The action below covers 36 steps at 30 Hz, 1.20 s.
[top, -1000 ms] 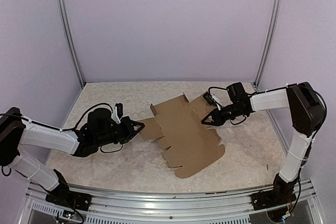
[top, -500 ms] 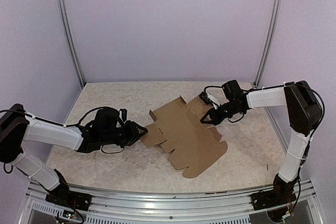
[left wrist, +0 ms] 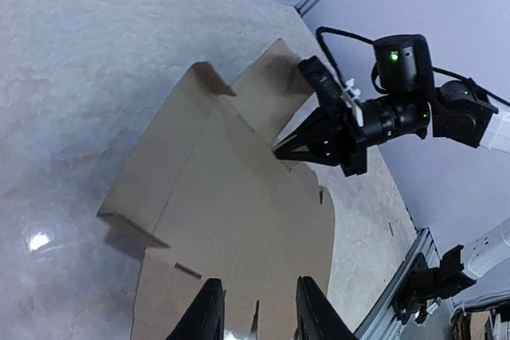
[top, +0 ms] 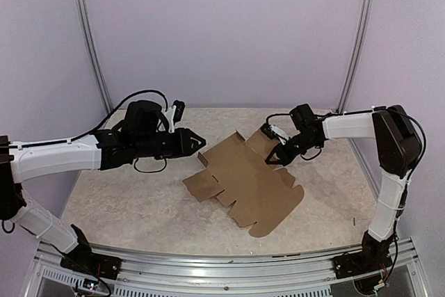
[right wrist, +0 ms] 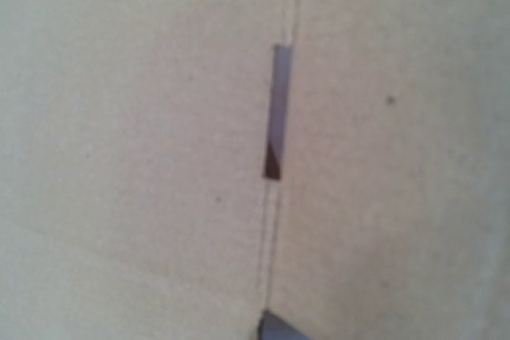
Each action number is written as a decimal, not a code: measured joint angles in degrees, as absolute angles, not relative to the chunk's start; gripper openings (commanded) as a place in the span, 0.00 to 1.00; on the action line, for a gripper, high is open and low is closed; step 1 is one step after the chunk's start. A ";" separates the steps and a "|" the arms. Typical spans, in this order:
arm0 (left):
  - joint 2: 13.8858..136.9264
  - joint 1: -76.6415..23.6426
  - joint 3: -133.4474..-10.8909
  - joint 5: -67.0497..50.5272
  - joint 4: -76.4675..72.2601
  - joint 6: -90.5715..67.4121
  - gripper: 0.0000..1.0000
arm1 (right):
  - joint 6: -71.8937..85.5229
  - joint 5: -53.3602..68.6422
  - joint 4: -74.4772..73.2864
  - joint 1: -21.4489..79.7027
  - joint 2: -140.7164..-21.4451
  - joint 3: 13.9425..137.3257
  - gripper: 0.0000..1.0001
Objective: Fold the paper box
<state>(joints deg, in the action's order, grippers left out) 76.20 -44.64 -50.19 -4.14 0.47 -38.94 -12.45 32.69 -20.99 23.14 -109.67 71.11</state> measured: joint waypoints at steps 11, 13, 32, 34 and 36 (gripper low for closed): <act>114.04 -46.09 -88.42 -18.65 13.78 -27.73 0.08 | -14.50 30.74 -24.21 24.53 -109.95 71.96 0.00; 117.89 -46.35 -88.53 -20.25 16.32 -27.49 0.08 | -14.74 30.55 -24.43 24.53 -109.97 71.96 0.00; 128.97 -46.72 -91.55 -23.99 19.92 -27.75 0.05 | -15.53 29.91 -27.44 24.53 -113.60 72.64 0.19; 129.08 -46.72 -91.61 -24.05 19.92 -27.81 0.05 | -15.59 29.89 -27.81 24.53 -113.58 72.64 0.19; 129.19 -46.72 -91.68 -24.12 19.90 -27.90 0.05 | -15.59 29.95 -28.18 24.53 -113.56 72.64 0.18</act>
